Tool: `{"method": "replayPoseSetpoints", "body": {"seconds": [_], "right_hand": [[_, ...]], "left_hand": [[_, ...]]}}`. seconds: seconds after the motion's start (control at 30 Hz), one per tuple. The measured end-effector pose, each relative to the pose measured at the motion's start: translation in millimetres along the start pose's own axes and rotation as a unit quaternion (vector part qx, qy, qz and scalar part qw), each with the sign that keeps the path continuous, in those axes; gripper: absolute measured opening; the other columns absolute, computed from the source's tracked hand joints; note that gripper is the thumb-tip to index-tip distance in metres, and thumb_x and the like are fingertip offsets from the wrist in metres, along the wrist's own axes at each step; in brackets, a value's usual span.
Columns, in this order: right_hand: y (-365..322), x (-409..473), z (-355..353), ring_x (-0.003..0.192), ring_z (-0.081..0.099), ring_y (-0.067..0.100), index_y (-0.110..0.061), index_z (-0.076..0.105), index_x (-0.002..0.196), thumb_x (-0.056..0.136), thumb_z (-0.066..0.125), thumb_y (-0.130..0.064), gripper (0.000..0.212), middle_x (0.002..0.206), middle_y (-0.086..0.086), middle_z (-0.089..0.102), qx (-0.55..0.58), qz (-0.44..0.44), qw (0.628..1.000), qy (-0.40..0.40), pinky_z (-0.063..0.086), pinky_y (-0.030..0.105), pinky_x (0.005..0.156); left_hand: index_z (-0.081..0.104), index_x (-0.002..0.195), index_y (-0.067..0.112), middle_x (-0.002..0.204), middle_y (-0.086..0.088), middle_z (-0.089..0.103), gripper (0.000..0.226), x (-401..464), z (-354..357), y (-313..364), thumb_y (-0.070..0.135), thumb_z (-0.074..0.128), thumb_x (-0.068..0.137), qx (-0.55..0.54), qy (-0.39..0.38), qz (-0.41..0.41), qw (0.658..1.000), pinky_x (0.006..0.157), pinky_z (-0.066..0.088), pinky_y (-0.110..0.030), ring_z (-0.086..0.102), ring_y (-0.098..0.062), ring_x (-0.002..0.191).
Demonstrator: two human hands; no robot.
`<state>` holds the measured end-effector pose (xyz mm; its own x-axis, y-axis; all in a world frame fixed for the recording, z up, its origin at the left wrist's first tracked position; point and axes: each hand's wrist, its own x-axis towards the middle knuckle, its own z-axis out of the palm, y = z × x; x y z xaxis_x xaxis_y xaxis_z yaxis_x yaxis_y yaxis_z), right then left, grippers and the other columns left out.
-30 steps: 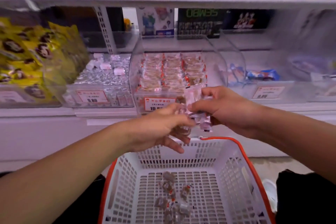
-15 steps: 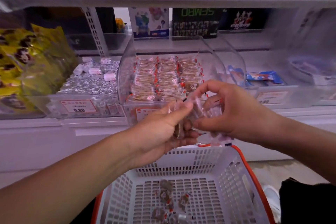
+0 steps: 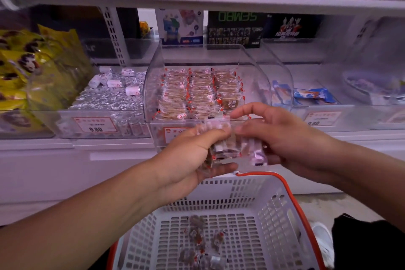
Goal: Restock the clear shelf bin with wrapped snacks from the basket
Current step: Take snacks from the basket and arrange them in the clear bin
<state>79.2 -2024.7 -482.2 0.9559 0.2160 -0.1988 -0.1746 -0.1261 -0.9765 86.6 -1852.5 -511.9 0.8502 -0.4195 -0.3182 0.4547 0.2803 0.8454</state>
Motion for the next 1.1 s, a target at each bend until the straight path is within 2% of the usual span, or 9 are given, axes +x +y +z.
{"method": "replayPoseSetpoints", "body": {"seconds": [0.1, 0.27, 0.37, 0.5, 0.63, 0.73, 0.83, 0.9, 1.1], "right_hand": [[-2, 4, -6, 0.060, 0.056, 0.019, -0.011, 0.057, 0.114, 0.077, 0.054, 0.010, 0.043, 0.078, 0.010, 0.067, 0.120, 0.020, 0.992, -0.024, 0.042, 0.029, 0.054], [-3, 5, -27, 0.094, 0.068, 0.025, -0.010, 0.060, 0.124, 0.069, 0.072, 0.006, 0.058, 0.112, 0.016, 0.070, 0.142, -0.012, 0.982, -0.125, 0.057, 0.037, 0.084], [2, 8, -33, 0.097, 0.069, 0.022, -0.012, 0.069, 0.119, 0.071, 0.073, 0.003, 0.051, 0.118, 0.015, 0.068, 0.142, -0.012, 0.978, -0.150, 0.059, 0.030, 0.080], [7, 10, -35, 0.095, 0.071, 0.021, -0.013, 0.067, 0.123, 0.074, 0.071, 0.005, 0.052, 0.119, 0.011, 0.069, 0.150, -0.014, 0.973, -0.173, 0.057, 0.027, 0.078], [13, 12, -24, 0.094, 0.070, 0.021, -0.012, 0.069, 0.116, 0.071, 0.076, 0.007, 0.049, 0.119, 0.008, 0.069, 0.114, -0.035, 0.984, -0.130, 0.058, 0.028, 0.075], [15, 11, -16, 0.091, 0.070, 0.019, -0.011, 0.069, 0.114, 0.065, 0.079, -0.002, 0.051, 0.116, 0.010, 0.069, 0.074, -0.075, 0.992, -0.063, 0.057, 0.026, 0.074], [16, 9, -10, 0.095, 0.070, 0.018, -0.015, 0.067, 0.120, 0.068, 0.079, -0.008, 0.054, 0.116, 0.004, 0.071, -0.016, -0.119, 0.993, -0.019, 0.056, 0.023, 0.078], [20, 6, -3, 0.100, 0.070, 0.015, -0.014, 0.066, 0.122, 0.075, 0.076, -0.008, 0.048, 0.112, 0.001, 0.073, -0.069, -0.141, 0.988, -0.002, 0.055, 0.021, 0.079], [28, 9, 11, 0.106, 0.069, 0.013, -0.016, 0.062, 0.130, 0.101, 0.049, -0.012, 0.032, 0.112, -0.002, 0.074, -0.034, -0.105, 0.993, 0.033, 0.052, 0.027, 0.093]], "left_hand": [[0.072, 0.114, 0.008, 0.091, -0.008, 0.075, 0.038, -1, -2, 2, 0.024, 0.072, 0.079, -0.043, -0.028, -0.028, 0.998, 0.058, 0.058, -0.030, 0.071, -0.016, 0.069], [0.080, 0.098, 0.022, 0.088, -0.004, 0.075, 0.021, -1, -6, 7, 0.028, 0.068, 0.082, -0.034, -0.060, -0.035, 0.997, 0.060, 0.059, -0.030, 0.071, -0.013, 0.067], [0.080, 0.087, 0.020, 0.089, -0.008, 0.075, 0.019, -2, -8, 9, 0.030, 0.065, 0.084, -0.017, -0.078, -0.058, 0.995, 0.060, 0.059, -0.033, 0.071, -0.016, 0.069], [0.077, 0.094, 0.011, 0.086, -0.009, 0.069, 0.028, -3, -9, 13, 0.031, 0.059, 0.083, -0.031, -0.117, -0.102, 0.987, 0.062, 0.059, -0.037, 0.068, -0.019, 0.066], [0.074, 0.100, 0.016, 0.084, -0.006, 0.068, 0.039, -2, -7, 11, 0.046, 0.051, 0.092, -0.023, -0.144, -0.106, 0.984, 0.068, 0.059, -0.037, 0.065, -0.016, 0.066], [0.075, 0.101, 0.010, 0.084, -0.009, 0.071, 0.035, -2, -6, 8, 0.038, 0.062, 0.086, -0.037, -0.121, -0.089, 0.988, 0.067, 0.062, -0.037, 0.071, -0.019, 0.069], [0.069, 0.117, 0.001, 0.107, -0.019, 0.072, 0.043, -2, -8, 7, 0.029, 0.064, 0.086, -0.052, -0.124, -0.078, 0.988, 0.080, 0.061, -0.042, 0.074, -0.028, 0.093], [0.071, 0.110, -0.002, 0.113, -0.026, 0.069, 0.037, -2, -7, 5, 0.026, 0.064, 0.086, -0.060, -0.118, -0.073, 0.988, 0.081, 0.061, -0.042, 0.072, -0.032, 0.101], [0.069, 0.107, 0.002, 0.096, -0.017, 0.074, 0.035, 2, -3, 0, 0.029, 0.063, 0.086, -0.088, -0.082, -0.066, 0.991, 0.067, 0.061, -0.031, 0.074, -0.022, 0.080]]}}
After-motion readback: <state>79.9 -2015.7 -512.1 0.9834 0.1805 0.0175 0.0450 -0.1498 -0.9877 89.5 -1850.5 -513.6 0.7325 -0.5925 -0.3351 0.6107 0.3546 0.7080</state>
